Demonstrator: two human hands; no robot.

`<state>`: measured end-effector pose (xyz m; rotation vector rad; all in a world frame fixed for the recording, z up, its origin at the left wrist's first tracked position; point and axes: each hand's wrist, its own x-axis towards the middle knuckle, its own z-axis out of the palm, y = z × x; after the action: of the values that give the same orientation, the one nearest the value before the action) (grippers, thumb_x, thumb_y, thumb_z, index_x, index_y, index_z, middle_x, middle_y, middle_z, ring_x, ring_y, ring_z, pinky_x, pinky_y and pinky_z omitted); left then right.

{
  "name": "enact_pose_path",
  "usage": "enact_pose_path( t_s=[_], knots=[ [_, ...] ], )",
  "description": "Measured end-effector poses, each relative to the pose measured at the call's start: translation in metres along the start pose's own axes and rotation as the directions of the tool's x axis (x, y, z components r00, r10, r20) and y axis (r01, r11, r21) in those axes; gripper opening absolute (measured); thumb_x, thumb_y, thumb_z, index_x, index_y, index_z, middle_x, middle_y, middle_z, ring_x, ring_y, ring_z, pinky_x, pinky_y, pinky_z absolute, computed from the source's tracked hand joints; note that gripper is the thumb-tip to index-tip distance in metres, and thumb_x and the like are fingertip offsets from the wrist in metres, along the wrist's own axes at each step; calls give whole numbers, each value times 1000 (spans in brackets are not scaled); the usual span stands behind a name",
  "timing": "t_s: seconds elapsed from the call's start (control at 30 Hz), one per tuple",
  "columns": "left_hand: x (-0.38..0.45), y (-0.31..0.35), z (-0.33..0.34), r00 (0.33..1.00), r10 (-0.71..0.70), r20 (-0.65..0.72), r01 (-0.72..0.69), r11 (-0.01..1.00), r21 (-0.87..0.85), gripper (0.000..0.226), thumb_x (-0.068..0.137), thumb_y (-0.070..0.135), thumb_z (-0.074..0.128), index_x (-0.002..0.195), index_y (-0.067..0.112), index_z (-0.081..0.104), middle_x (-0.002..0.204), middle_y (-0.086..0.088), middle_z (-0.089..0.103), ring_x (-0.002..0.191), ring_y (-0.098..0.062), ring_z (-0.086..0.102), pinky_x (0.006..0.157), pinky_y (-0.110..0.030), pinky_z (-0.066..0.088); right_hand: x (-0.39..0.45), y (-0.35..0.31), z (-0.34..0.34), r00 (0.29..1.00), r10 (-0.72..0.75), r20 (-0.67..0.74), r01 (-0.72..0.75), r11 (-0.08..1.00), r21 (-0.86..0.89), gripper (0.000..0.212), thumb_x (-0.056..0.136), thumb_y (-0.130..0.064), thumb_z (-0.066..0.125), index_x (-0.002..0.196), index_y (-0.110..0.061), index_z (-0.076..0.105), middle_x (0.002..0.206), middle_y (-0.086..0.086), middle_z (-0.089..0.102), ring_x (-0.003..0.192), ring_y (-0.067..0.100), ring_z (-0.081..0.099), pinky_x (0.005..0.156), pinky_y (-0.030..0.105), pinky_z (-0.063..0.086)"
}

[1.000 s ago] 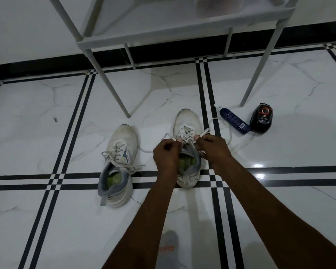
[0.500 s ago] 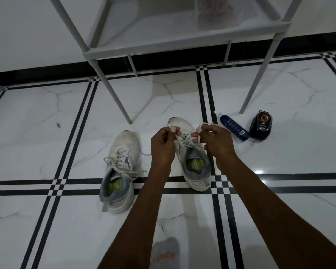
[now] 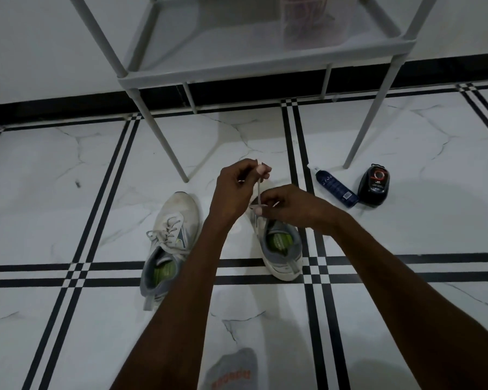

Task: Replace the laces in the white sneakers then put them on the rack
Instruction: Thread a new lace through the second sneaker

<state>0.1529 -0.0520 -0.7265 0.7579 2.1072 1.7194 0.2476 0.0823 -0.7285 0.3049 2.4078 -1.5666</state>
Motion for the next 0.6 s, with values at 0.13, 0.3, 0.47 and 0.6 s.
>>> enact_pose_path(
  t_s=[0.13, 0.3, 0.47, 0.6],
  knots=[
    [-10, -21, 5, 990, -125, 71, 125, 992, 1, 36, 108, 34, 47, 103, 9, 72, 85, -1, 74, 81, -12, 71, 78, -30, 57, 4, 3, -5, 992, -48, -114, 42, 998, -52, 27, 94, -32, 67, 84, -8, 72, 82, 2, 74, 78, 16, 71, 80, 33, 56],
    [-21, -44, 6, 959, -262, 105, 257, 965, 55, 45, 109, 39, 40, 101, 9, 72, 91, -7, 77, 79, -11, 71, 77, -21, 52, 11, 15, -13, 982, -92, -165, 57, 977, -204, 15, 88, -22, 74, 83, -7, 75, 79, 6, 73, 77, 19, 71, 79, 41, 59],
    [-18, -47, 5, 968, -240, 77, 241, 970, 0, 25, 106, 16, 51, 110, 6, 73, 98, -8, 78, 90, -19, 75, 86, -30, 58, 15, 23, -5, 886, -277, -371, 113, 906, -407, 9, 83, -20, 67, 84, -23, 76, 75, -5, 72, 72, 14, 67, 71, 42, 58],
    [-22, -44, 6, 966, -234, 108, 236, 972, -7, 27, 96, 0, 60, 110, 16, 76, 102, 5, 77, 96, -7, 71, 85, -21, 53, 13, 36, 14, 778, -306, -549, 179, 945, -274, 5, 87, -22, 72, 89, -21, 76, 81, -8, 73, 76, 9, 68, 74, 39, 59]
  ],
)
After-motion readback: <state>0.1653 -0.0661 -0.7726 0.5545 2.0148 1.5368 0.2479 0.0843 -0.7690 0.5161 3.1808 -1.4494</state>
